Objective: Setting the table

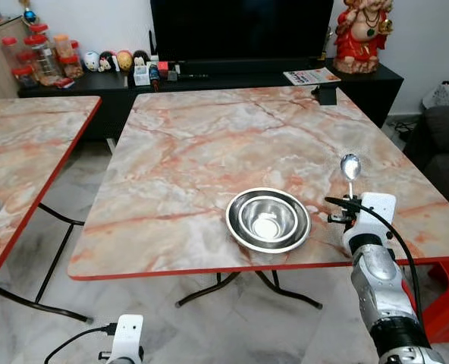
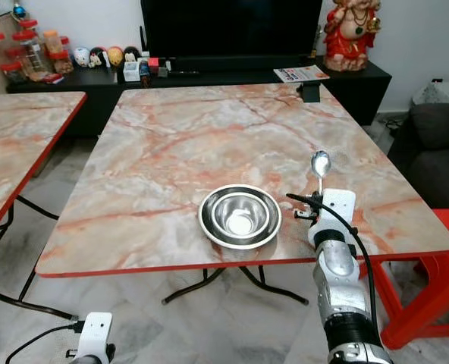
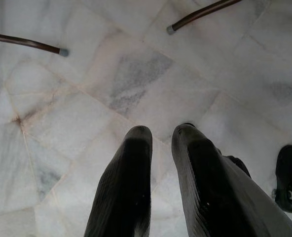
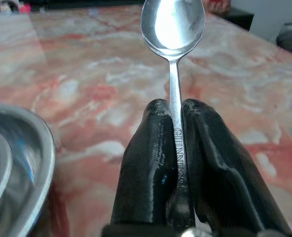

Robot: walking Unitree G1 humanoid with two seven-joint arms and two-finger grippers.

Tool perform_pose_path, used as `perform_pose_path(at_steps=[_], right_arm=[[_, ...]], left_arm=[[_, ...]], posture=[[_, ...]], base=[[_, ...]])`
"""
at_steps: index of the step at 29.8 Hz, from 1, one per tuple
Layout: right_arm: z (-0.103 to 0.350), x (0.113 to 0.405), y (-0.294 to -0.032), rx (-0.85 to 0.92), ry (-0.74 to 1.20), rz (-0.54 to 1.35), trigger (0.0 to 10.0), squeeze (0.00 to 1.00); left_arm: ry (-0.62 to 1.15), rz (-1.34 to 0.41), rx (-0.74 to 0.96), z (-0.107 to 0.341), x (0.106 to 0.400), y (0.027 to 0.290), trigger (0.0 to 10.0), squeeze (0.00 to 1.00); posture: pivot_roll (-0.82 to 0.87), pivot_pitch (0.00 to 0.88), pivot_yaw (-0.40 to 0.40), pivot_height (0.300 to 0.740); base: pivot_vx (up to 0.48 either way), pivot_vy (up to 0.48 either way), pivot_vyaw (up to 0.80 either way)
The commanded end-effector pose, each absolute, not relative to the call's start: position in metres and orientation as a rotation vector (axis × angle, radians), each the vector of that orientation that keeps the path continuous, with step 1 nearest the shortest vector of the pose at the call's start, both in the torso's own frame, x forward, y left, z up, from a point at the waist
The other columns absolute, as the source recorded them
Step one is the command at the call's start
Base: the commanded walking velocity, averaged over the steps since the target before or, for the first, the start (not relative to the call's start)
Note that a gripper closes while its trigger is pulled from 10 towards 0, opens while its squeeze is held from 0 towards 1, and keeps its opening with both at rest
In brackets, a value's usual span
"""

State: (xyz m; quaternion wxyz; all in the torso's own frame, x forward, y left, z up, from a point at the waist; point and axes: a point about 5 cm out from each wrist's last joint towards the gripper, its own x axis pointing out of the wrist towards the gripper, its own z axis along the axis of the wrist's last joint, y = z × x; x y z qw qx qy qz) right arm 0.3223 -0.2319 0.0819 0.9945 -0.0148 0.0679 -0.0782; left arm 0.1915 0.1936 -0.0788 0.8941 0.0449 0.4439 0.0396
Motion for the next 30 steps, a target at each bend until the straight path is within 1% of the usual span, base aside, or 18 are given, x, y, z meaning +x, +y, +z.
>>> perform_pose_path(at_steps=[1,10,15,19,26,30], right_arm=[[0.080,0.324,-0.239,-0.065,0.200,-0.151,10.0,0.00],[0.098,0.335,-0.250,-0.058,0.198,-0.081,10.0,0.00],[0.098,0.338,-0.251,-0.031,0.231,-0.044,10.0,0.00],[0.095,0.341,-0.245,-0.027,0.276,-0.002,10.0,0.00],[0.079,0.339,-0.229,0.077,0.332,0.036,10.0,0.00],[0.076,0.339,-0.221,0.088,0.346,0.070,10.0,0.00]], left_arm=[[0.938,0.074,0.085,-0.080,0.189,0.193,10.0,0.00],[0.936,0.056,0.084,-0.080,0.191,0.191,10.0,0.00],[0.938,0.055,0.084,-0.080,0.191,0.191,10.0,0.00],[0.944,0.052,0.085,-0.080,0.191,0.191,10.0,0.00],[0.951,0.049,0.091,-0.080,0.190,0.192,10.0,0.00],[0.952,0.050,0.096,-0.080,0.190,0.193,10.0,0.00]], posture=[[-0.13,0.000,0.018,0.740],[-0.13,0.000,0.024,0.740],[-0.12,0.000,0.024,0.740],[-0.12,0.000,0.022,0.740],[-0.11,0.000,0.022,0.740],[-0.11,0.000,0.023,0.740]], base=[[0.000,0.000,0.00],[0.000,0.000,0.00],[0.000,0.000,0.00],[0.000,0.000,0.00],[0.000,0.000,0.00],[0.000,0.000,0.00]])
